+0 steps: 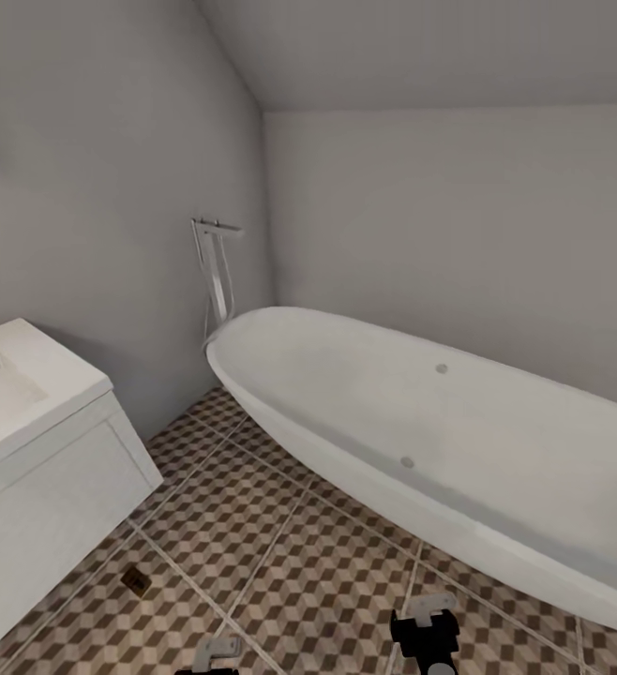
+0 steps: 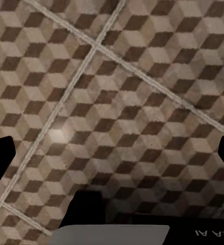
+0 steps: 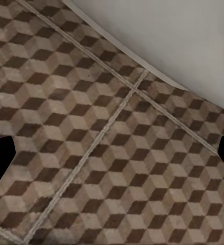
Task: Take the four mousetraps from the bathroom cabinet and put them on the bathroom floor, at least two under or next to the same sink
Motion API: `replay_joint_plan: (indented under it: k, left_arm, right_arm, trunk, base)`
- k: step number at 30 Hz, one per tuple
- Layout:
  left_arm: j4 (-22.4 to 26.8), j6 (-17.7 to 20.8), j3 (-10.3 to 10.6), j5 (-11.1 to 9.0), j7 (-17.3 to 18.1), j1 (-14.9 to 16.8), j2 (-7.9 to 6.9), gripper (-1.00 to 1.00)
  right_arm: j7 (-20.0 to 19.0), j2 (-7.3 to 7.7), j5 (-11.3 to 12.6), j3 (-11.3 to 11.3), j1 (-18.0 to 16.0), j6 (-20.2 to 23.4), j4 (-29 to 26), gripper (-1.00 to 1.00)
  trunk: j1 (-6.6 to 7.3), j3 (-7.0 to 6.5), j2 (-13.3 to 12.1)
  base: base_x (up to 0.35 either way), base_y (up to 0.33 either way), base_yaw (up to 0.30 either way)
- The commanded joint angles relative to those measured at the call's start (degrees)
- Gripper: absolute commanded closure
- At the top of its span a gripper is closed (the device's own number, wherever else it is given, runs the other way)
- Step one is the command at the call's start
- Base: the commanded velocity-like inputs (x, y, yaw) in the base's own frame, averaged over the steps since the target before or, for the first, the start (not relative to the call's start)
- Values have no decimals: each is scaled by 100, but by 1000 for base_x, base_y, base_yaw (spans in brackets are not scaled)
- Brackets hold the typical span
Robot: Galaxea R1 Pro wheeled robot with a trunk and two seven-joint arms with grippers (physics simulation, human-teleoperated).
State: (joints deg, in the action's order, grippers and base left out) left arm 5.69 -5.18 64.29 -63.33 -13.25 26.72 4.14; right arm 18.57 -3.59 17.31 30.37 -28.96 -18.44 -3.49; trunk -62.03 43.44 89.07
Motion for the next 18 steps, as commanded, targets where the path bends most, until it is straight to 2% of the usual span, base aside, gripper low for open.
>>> replay_joint_plan:
  k: [1, 18]
  left_arm:
    - [5, -16, 51, -48, -29, 2, -1, -100]
    - [8, -17, 50, -48, -29, 3, -1, -100]
  right_arm:
    - [15, 0, 53, 48, -4, -20, 6, -100]
    - [16, 9, 47, 48, -2, -27, 6, -100]
  trunk:
    - [0, -5, 2]
    - [0, -157, 2]
  base:
    - [0, 0, -140]
    - [0, 0, -148]
